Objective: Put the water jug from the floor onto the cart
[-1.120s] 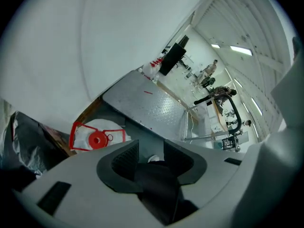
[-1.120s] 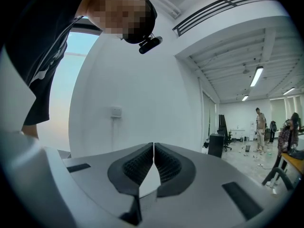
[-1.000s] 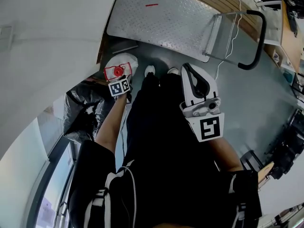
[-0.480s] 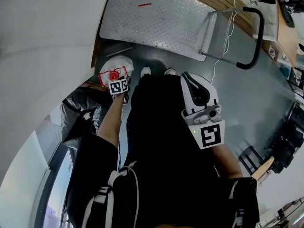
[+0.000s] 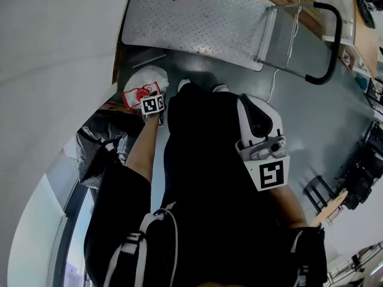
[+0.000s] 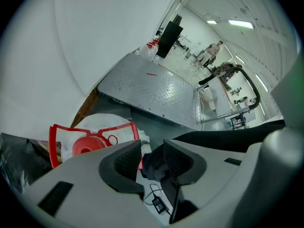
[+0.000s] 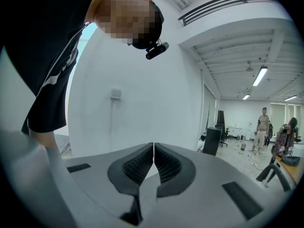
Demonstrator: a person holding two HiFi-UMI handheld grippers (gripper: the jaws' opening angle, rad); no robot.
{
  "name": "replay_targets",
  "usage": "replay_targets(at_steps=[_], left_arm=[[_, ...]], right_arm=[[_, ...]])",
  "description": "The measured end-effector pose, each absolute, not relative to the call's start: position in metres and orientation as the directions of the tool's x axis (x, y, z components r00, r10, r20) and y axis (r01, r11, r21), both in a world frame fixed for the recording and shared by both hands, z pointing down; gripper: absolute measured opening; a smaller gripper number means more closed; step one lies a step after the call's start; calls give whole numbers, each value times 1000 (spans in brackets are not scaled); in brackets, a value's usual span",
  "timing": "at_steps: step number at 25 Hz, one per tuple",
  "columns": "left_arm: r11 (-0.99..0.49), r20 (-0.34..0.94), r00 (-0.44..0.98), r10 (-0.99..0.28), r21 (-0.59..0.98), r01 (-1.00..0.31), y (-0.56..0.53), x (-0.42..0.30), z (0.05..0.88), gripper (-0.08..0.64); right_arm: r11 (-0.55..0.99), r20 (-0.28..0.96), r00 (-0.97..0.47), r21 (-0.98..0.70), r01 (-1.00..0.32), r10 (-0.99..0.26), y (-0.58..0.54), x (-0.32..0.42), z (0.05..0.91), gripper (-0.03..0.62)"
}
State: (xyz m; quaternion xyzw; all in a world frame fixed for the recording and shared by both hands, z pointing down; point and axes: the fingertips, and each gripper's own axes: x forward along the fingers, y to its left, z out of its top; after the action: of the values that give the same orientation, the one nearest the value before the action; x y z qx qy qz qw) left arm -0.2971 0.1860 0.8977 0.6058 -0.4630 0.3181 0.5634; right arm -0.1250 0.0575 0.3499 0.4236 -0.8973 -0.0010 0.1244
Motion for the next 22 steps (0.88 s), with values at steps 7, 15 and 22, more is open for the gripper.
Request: replay_targets(at_steps=[7, 15, 22], left_arm=[[82, 916, 328, -231, 354, -932, 173, -309, 916, 155], [80, 929, 331, -163, 347, -935, 173, -307, 951, 156], [113, 939, 316, -135, 331, -937, 178, -304, 970, 156]], right_arm=[[644, 218, -621, 49, -763, -753, 50, -128, 375, 20], [666, 252, -636, 50, -744, -729, 40, -142, 413, 20], [655, 275, -622, 40, -754, -733, 41, -137, 426, 20]])
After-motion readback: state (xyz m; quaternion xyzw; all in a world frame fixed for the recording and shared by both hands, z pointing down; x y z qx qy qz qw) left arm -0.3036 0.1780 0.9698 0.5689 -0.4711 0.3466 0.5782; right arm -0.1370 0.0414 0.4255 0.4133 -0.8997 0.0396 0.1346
